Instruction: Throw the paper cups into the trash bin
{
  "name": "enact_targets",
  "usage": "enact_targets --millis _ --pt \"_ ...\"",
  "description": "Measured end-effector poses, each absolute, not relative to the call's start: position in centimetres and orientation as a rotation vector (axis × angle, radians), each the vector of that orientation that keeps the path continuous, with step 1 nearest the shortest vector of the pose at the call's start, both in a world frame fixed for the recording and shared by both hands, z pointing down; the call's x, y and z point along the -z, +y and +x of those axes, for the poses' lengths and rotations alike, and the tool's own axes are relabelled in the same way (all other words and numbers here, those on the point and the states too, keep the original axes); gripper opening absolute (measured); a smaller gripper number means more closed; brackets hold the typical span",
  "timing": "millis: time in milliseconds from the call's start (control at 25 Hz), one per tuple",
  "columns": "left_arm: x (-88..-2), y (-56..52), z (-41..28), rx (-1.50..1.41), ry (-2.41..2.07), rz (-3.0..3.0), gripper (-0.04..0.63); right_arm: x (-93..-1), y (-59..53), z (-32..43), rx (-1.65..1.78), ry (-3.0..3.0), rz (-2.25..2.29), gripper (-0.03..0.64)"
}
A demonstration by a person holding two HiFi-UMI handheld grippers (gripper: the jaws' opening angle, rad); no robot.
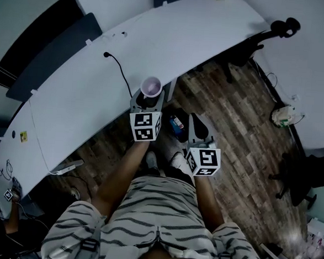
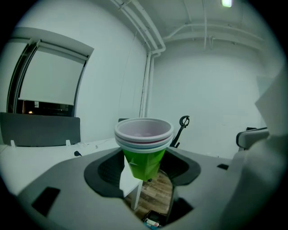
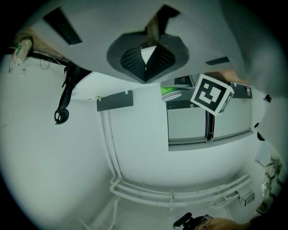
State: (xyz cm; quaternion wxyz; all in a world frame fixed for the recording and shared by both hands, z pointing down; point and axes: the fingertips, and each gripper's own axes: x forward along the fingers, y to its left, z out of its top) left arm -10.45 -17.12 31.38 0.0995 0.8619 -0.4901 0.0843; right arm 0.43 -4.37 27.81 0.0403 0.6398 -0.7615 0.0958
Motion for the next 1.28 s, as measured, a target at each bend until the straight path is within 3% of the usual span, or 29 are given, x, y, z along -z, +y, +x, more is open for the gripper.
enact_targets --millis 1280 --pt "-35.3 -5.9 0.9 -0.442 -0.937 2.762 0.281 -32.6 1.7 9.1 -0.416 -2.044 2.244 0.009"
